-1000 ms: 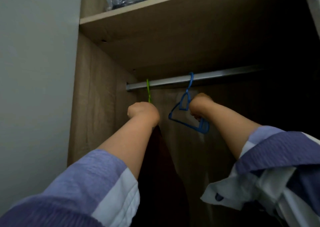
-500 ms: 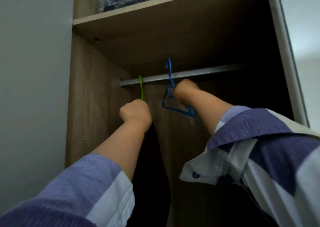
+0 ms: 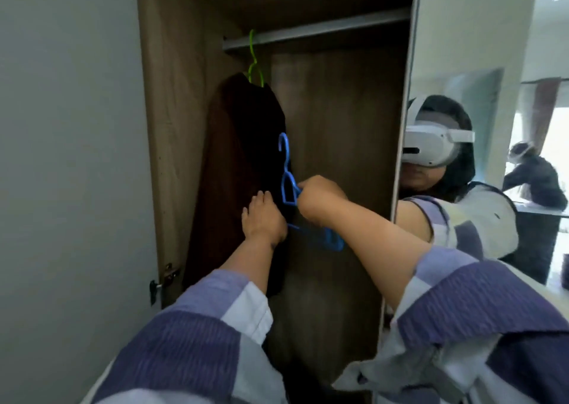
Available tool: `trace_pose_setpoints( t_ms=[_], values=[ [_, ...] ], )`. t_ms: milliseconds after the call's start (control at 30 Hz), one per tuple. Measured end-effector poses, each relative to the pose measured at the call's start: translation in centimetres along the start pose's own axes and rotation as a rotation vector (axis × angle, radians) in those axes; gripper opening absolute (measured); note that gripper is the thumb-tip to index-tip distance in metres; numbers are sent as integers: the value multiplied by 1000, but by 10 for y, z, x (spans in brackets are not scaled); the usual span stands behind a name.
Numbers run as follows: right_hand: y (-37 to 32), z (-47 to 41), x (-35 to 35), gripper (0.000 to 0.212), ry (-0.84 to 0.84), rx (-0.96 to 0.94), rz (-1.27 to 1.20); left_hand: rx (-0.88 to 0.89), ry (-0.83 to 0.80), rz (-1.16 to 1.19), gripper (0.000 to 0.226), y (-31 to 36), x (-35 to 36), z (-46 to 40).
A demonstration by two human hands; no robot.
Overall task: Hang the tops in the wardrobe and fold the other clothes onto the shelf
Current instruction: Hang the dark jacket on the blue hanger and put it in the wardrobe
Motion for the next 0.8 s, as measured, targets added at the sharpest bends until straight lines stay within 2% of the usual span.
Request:
trace_pose_setpoints(
  t_ms=[100,200,300,433,533,667,800],
  values=[
    [3,49,27,36,-170,-124,15,-53,-81,183,54,-36,27,37],
    [8,97,35,38,-296,-258,-97,-54,-55,242,43,-69,31,83],
    [16,143,41,38,-430,-374,-106,-120,-11,114,25,-96,13,141],
    [24,184,63,25,-545,-422,-110,-130,139,2,23,-122,-30,228],
    [12,213,92,25,-606,-469,-89,-168,235,-112,22,-141,-59,296],
    [-35,258,136,42,-627,-578,-150,-213,233,-244,24,-168,-92,374],
    [-110,310,171,37,-626,-661,-287,-338,263,-411,24,-208,-142,435]
  ],
)
Point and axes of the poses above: each hand's wrist, its own z-axis away from the middle knuckle, its own x-axis out of the palm, y = z × x, the point moved 10 cm from there along -z, towards the middle knuckle, and after that the axes turned 10 degrees about -x, right-handed, at the moved point
